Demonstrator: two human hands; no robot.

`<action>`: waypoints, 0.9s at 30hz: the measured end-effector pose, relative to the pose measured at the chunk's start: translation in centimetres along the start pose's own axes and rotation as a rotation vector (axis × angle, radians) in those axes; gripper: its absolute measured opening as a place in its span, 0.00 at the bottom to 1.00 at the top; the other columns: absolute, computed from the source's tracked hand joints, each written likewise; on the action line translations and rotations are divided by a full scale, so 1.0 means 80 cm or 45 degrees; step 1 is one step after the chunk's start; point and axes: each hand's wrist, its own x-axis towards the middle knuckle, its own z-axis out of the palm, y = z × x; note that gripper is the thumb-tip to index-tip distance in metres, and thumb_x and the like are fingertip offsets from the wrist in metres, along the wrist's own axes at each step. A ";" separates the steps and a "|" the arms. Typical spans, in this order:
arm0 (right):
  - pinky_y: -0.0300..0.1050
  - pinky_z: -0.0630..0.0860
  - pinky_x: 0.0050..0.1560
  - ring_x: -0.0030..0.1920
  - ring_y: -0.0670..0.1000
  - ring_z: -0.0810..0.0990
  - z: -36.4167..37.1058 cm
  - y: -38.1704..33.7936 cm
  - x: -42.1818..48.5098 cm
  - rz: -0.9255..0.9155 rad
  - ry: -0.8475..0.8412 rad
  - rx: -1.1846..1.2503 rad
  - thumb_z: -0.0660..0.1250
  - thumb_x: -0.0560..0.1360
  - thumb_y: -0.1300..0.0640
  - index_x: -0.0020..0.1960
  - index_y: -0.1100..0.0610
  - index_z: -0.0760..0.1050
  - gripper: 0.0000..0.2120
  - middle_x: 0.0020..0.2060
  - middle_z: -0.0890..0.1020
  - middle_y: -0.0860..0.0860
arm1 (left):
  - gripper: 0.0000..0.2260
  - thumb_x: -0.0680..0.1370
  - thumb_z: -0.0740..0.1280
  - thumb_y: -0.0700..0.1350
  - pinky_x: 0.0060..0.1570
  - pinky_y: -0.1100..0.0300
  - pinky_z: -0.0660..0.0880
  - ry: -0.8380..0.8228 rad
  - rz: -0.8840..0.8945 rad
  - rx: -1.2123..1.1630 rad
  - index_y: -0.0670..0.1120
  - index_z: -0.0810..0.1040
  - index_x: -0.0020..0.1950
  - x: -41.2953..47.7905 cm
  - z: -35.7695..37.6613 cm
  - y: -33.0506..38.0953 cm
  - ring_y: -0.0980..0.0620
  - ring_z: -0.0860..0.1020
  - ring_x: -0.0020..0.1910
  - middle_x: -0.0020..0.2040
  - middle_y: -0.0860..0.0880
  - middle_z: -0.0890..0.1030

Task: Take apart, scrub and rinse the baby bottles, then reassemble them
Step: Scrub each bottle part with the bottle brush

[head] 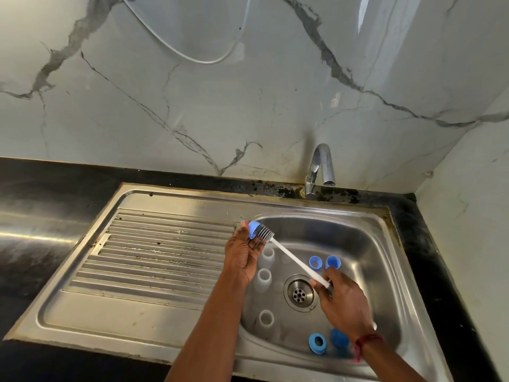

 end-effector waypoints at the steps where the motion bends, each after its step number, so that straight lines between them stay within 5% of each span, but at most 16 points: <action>1: 0.35 0.68 0.29 0.30 0.44 0.74 0.000 -0.001 0.001 0.019 -0.006 -0.010 0.68 0.76 0.45 0.45 0.49 0.72 0.10 0.31 0.76 0.44 | 0.27 0.70 0.73 0.49 0.56 0.49 0.79 0.004 0.000 0.001 0.36 0.76 0.64 0.001 0.001 0.001 0.42 0.80 0.53 0.53 0.37 0.81; 4: 0.33 0.64 0.27 0.29 0.45 0.75 -0.001 -0.004 0.004 0.027 -0.029 -0.034 0.67 0.78 0.45 0.46 0.50 0.73 0.09 0.29 0.78 0.46 | 0.22 0.71 0.72 0.49 0.51 0.51 0.81 -0.001 -0.005 0.024 0.38 0.78 0.60 0.000 0.003 0.002 0.44 0.81 0.49 0.50 0.39 0.82; 9: 0.44 0.72 0.30 0.30 0.50 0.75 0.002 -0.008 0.006 -0.061 -0.064 -0.128 0.64 0.79 0.46 0.47 0.52 0.76 0.10 0.29 0.77 0.47 | 0.13 0.79 0.68 0.46 0.60 0.47 0.75 -0.024 -0.023 0.056 0.39 0.78 0.58 0.001 -0.001 0.008 0.44 0.80 0.50 0.50 0.39 0.82; 12: 0.39 0.67 0.30 0.30 0.48 0.73 0.004 -0.010 0.004 -0.091 -0.116 -0.183 0.60 0.81 0.45 0.48 0.52 0.77 0.12 0.30 0.75 0.46 | 0.10 0.79 0.67 0.46 0.54 0.50 0.77 -0.023 -0.018 0.078 0.41 0.80 0.55 0.001 -0.002 0.009 0.46 0.81 0.46 0.48 0.41 0.83; 15: 0.35 0.62 0.29 0.30 0.46 0.71 0.000 -0.018 0.001 -0.087 -0.198 -0.222 0.56 0.82 0.44 0.47 0.51 0.74 0.14 0.30 0.74 0.46 | 0.12 0.76 0.69 0.48 0.49 0.51 0.80 -0.049 0.005 0.088 0.42 0.81 0.54 0.004 -0.005 0.007 0.48 0.81 0.45 0.49 0.41 0.83; 21: 0.37 0.67 0.32 0.32 0.46 0.72 -0.011 -0.017 0.002 -0.090 -0.343 -0.210 0.52 0.81 0.37 0.45 0.47 0.71 0.17 0.28 0.71 0.45 | 0.18 0.71 0.71 0.48 0.68 0.40 0.69 -0.145 0.010 0.081 0.40 0.81 0.58 0.007 -0.012 0.006 0.41 0.79 0.58 0.60 0.36 0.80; 27: 0.34 0.65 0.30 0.27 0.45 0.69 -0.023 -0.013 0.013 0.038 -0.527 0.009 0.61 0.78 0.37 0.33 0.47 0.66 0.20 0.26 0.72 0.46 | 0.16 0.72 0.69 0.45 0.59 0.42 0.75 -0.185 0.054 0.048 0.40 0.80 0.57 0.000 -0.018 0.004 0.42 0.82 0.55 0.58 0.38 0.81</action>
